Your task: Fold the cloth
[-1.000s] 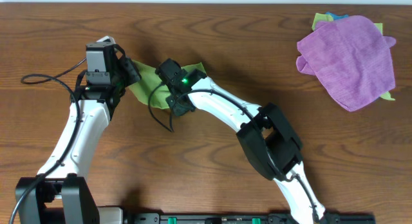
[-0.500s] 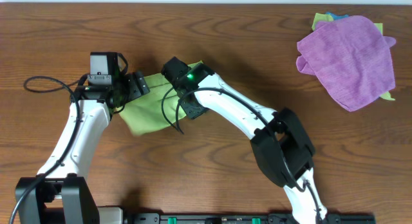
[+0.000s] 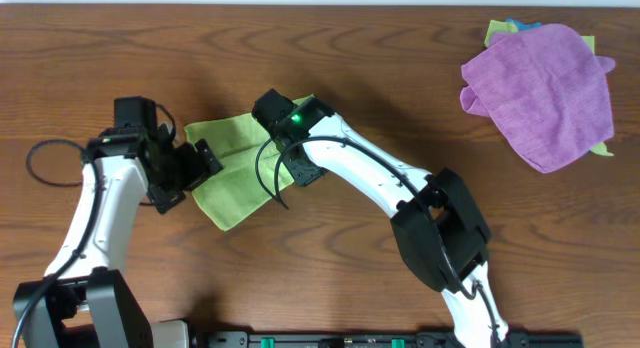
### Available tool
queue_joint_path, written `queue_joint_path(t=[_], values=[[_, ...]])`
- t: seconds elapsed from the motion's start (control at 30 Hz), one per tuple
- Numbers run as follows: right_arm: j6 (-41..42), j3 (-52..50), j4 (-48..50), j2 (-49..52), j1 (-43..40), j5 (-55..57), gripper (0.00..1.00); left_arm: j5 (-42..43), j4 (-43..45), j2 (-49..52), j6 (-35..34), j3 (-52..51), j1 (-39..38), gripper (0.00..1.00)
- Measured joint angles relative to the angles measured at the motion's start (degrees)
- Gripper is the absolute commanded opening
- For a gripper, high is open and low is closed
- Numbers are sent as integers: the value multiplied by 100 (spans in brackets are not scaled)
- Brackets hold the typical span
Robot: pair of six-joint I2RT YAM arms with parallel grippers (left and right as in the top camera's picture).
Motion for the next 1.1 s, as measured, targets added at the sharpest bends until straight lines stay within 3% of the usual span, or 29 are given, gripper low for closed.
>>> queue_joint_path(t=[0.33,0.7,1.1], values=[[0,0,-7,-2,0,7,1,245,31,-879,-365,-938,15,95],[0,0,11,-96,0,-85,1,704,1460,-1537,-1453,-2463,15,95],[0,0,13,-129,0,-120,1,776,2374,-1539,-2164,-2859,15,96]])
